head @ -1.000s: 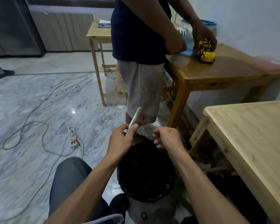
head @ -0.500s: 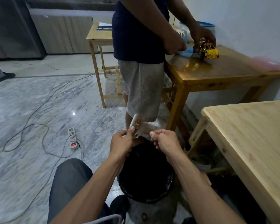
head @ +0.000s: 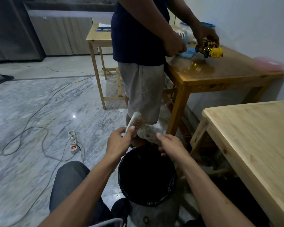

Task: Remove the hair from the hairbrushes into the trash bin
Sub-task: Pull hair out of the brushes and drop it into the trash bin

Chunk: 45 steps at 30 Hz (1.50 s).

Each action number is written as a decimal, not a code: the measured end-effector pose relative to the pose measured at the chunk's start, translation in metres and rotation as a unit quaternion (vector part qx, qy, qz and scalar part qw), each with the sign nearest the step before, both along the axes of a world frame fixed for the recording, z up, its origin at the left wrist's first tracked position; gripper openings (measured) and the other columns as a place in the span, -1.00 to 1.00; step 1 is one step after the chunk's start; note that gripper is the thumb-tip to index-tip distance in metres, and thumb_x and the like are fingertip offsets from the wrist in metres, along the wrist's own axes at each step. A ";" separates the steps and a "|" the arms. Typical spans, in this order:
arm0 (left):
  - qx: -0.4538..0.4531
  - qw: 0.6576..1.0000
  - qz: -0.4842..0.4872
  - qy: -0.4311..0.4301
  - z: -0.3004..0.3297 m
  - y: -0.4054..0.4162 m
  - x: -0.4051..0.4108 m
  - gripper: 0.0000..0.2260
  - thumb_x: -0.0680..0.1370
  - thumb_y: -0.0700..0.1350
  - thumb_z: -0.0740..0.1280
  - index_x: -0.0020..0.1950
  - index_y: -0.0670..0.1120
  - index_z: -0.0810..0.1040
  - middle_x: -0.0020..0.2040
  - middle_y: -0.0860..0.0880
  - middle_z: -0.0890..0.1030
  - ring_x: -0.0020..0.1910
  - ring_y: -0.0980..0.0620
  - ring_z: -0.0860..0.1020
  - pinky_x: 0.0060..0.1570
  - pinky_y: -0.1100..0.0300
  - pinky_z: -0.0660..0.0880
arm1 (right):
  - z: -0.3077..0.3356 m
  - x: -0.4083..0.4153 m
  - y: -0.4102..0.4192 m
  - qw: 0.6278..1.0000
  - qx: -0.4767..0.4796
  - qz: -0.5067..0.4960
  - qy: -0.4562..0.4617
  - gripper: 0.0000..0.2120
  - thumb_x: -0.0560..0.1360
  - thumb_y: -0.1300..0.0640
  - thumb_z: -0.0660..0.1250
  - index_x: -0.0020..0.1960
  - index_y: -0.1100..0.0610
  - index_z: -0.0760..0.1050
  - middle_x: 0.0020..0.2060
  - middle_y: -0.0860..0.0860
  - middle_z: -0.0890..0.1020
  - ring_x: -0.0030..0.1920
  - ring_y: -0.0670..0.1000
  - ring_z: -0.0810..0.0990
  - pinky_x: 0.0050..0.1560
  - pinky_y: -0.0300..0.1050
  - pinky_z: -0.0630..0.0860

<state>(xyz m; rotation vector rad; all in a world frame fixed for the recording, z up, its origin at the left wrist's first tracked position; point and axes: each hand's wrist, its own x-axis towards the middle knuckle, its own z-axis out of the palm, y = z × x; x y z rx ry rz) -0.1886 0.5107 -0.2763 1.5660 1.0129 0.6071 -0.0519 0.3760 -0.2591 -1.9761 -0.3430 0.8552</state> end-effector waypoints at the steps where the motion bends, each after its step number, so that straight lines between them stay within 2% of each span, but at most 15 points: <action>1: 0.020 1.000 -0.011 0.005 0.002 -0.003 0.000 -0.70 0.56 0.23 0.33 -0.04 0.02 0.66 -0.54 0.09 0.50 -0.60 0.17 0.41 -0.44 0.18 0.31 | 0.000 0.000 0.002 0.999 0.035 0.002 -0.001 -0.68 0.61 -0.16 0.31 0.27 -0.02 0.47 -0.02 -0.09 0.61 -0.07 -0.02 0.68 -0.17 -0.14 0.64; 2: 0.038 0.999 -0.020 0.012 0.004 -0.005 0.001 -0.69 0.55 0.25 0.33 -0.04 0.04 0.67 -0.54 0.10 0.50 -0.59 0.18 0.42 -0.43 0.18 0.32 | 0.000 -0.001 0.005 0.997 0.077 0.006 0.014 -0.63 0.60 -0.18 0.33 0.32 -0.05 0.45 0.02 -0.11 0.61 -0.09 -0.01 0.70 -0.22 -0.16 0.63; 4: 0.055 0.998 -0.035 0.020 0.005 -0.009 0.002 -0.67 0.53 0.29 0.32 -0.06 0.05 0.68 -0.50 0.12 0.52 -0.54 0.19 0.44 -0.40 0.19 0.33 | -0.002 -0.002 0.010 0.987 0.141 0.029 0.065 -0.71 0.57 -0.15 0.39 0.21 -0.06 0.50 0.04 -0.09 0.67 -0.17 -0.03 0.72 -0.28 -0.18 0.61; 8: 0.053 0.998 -0.045 0.009 0.005 -0.014 0.004 -0.66 0.53 0.28 0.33 -0.12 0.03 0.67 -0.51 0.15 0.54 -0.53 0.19 0.43 -0.42 0.19 0.32 | -0.009 -0.008 0.016 0.978 0.194 0.052 0.058 -0.91 0.60 0.07 0.41 -0.03 0.07 0.65 -0.23 0.02 0.69 -0.40 -0.12 0.60 -0.37 -0.28 0.52; 11: 0.018 0.999 0.033 -0.024 0.009 -0.003 0.001 -0.69 0.58 0.24 0.31 -0.10 0.02 0.62 -0.54 0.08 0.49 -0.60 0.11 0.40 -0.49 0.20 0.29 | -0.020 -0.010 0.011 0.992 0.119 0.028 0.001 -0.83 0.61 0.14 0.40 -0.12 0.11 0.70 -0.39 -0.01 0.62 -0.44 -0.14 0.52 -0.38 -0.28 0.47; 14: 0.000 0.994 0.094 -0.060 0.016 0.016 -0.005 -0.72 0.59 0.23 0.31 -0.04 0.03 0.58 -0.46 -0.09 0.40 -0.58 0.01 0.31 -0.51 0.19 0.23 | -0.030 -0.010 -0.002 0.999 0.035 0.033 -0.009 -0.86 0.61 0.14 0.40 -0.05 0.09 0.73 -0.35 0.00 0.67 -0.38 -0.10 0.56 -0.35 -0.26 0.50; 21: 0.030 0.998 0.045 -0.037 0.015 0.005 0.001 -0.68 0.55 0.29 0.30 -0.08 0.06 0.61 -0.45 -0.03 0.46 -0.57 0.05 0.35 -0.47 0.13 0.27 | -0.039 -0.010 0.000 0.994 -0.074 0.062 -0.053 -0.85 0.59 0.11 0.42 0.02 0.15 0.74 -0.26 0.04 0.74 -0.32 -0.08 0.65 -0.24 -0.22 0.63; 24: 0.058 0.998 -0.004 0.000 0.014 -0.002 0.001 -0.67 0.54 0.30 0.29 -0.06 0.07 0.63 -0.43 -0.01 0.52 -0.56 0.09 0.40 -0.40 0.12 0.32 | -0.028 -0.007 0.003 0.995 -0.038 0.079 -0.040 -0.79 0.56 0.19 0.33 0.13 0.04 0.66 -0.13 0.03 0.74 -0.36 -0.05 0.69 -0.41 -0.23 0.55; 28: 0.071 0.996 -0.032 0.043 0.010 -0.009 0.001 -0.66 0.51 0.32 0.29 -0.07 0.08 0.63 -0.35 -0.03 0.60 -0.46 0.04 0.48 -0.35 0.12 0.38 | -0.016 -0.001 0.007 0.995 0.055 -0.056 -0.065 -0.64 0.46 0.08 0.26 0.22 -0.07 0.60 -0.15 0.00 0.70 -0.39 -0.03 0.64 -0.38 -0.15 0.47; 30: 0.080 0.995 -0.037 0.056 0.009 -0.012 0.001 -0.65 0.51 0.32 0.28 -0.09 0.07 0.63 -0.33 0.00 0.62 -0.40 0.03 0.50 -0.33 0.10 0.41 | -0.010 0.001 0.009 0.991 0.094 -0.083 -0.056 -0.72 0.53 -0.02 0.29 0.21 -0.08 0.60 -0.16 0.01 0.69 -0.36 -0.03 0.60 -0.39 -0.14 0.46; 34: 0.119 0.989 -0.044 0.078 0.011 -0.020 0.002 -0.65 0.54 0.28 0.29 -0.12 0.03 0.65 -0.32 0.02 0.65 -0.33 0.04 0.59 -0.24 0.02 0.52 | -0.002 -0.002 0.013 0.987 0.153 -0.039 -0.012 -0.73 0.53 -0.13 0.44 0.14 -0.01 0.61 -0.12 -0.03 0.72 -0.42 -0.10 0.55 -0.50 -0.23 0.44; 36: 0.129 0.987 -0.044 0.082 0.011 -0.022 0.004 -0.64 0.54 0.28 0.29 -0.12 0.02 0.65 -0.33 0.02 0.66 -0.33 0.05 0.60 -0.22 -0.02 0.54 | -0.006 -0.004 0.017 0.990 0.142 -0.019 -0.017 -0.82 0.51 -0.06 0.49 0.03 0.02 0.65 -0.31 -0.06 0.69 -0.48 -0.13 0.51 -0.50 -0.25 0.43; 39: 0.061 0.997 0.007 0.045 0.008 -0.013 0.003 -0.65 0.56 0.27 0.29 -0.08 0.01 0.64 -0.49 0.10 0.55 -0.51 0.10 0.48 -0.42 0.13 0.39 | -0.017 -0.004 0.016 0.993 0.110 -0.022 -0.042 -0.81 0.51 0.03 0.51 -0.24 0.08 0.66 -0.56 -0.09 0.56 -0.51 -0.08 0.48 -0.45 -0.22 0.41; 42: -0.018 0.992 0.124 -0.020 0.010 0.019 -0.005 -0.57 0.58 0.24 0.27 0.09 -0.13 0.57 -0.40 -0.05 0.48 -0.57 0.02 0.39 -0.52 0.20 0.28 | -0.030 0.003 -0.001 0.996 0.062 -0.059 -0.037 -0.72 0.50 0.05 0.52 -0.35 0.11 0.65 -0.57 -0.08 0.57 -0.43 -0.02 0.52 -0.33 -0.13 0.42; 45: 0.000 0.992 0.122 -0.005 0.018 0.037 -0.014 -0.57 0.57 0.25 0.29 0.09 -0.13 0.55 -0.39 -0.09 0.43 -0.58 0.02 0.33 -0.55 0.22 0.24 | -0.038 0.007 -0.019 0.998 0.020 -0.055 -0.005 -0.78 0.52 0.06 0.51 -0.27 0.09 0.68 -0.50 -0.03 0.57 -0.42 -0.02 0.50 -0.35 -0.12 0.43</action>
